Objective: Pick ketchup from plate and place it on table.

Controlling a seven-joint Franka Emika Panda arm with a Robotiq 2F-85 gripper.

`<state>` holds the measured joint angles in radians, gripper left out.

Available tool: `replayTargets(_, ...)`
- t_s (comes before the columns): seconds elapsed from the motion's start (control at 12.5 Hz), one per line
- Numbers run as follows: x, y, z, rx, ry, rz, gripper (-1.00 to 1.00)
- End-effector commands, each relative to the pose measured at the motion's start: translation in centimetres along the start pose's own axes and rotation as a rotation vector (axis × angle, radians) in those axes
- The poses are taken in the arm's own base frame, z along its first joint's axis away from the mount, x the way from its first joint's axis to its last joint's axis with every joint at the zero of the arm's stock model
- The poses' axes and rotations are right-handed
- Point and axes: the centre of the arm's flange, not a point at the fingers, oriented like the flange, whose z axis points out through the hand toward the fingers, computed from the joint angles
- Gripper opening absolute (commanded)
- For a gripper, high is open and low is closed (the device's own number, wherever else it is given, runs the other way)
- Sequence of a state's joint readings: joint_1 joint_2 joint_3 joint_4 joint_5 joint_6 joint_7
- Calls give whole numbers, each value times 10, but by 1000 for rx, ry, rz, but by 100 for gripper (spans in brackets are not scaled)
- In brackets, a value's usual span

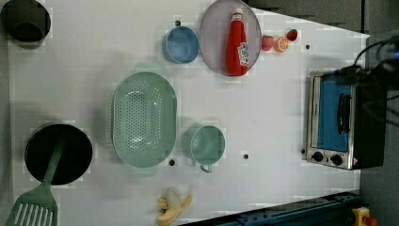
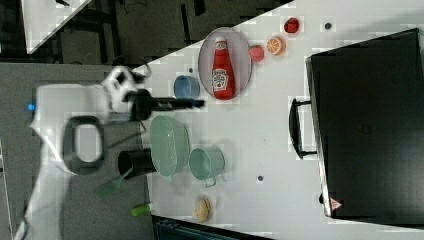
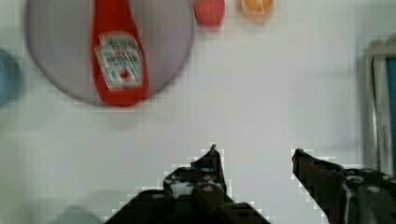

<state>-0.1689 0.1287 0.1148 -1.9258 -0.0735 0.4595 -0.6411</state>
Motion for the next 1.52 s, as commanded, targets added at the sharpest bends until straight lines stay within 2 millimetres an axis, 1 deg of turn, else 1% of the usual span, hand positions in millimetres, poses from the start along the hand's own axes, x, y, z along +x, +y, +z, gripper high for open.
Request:
replayTargets(0.08, -26, 13, 79, 3, -97, 53, 15)
replayTargets(0.32, -48, 9, 133, 20, -38, 71, 15)
replayTargets(0.56, -69, 7, 184, 37, -24, 118, 15)
replayTargets(0.72, -72, 4, 207, 42, -36, 145, 15)
replayTargets(0.8, -73, 4, 216, 44, -48, 152, 23)
replayTargets(0.88, -73, 4, 219, 50, -45, 159, 43)
replayTargets(0.96, -72, 4, 219, 53, -41, 162, 65)
replayTargets(1.04, -69, 3, 214, 56, -24, 161, 86)
replayTargets(1.12, -62, 3, 204, 59, -1, 161, 100)
replayTargets(1.2, -53, 1, 189, 63, 31, 160, 100)
replayTargets(1.36, -30, -1, 148, 73, 101, 180, 100)
replayTargets(1.52, -12, -5, 106, 76, 106, 278, 100)
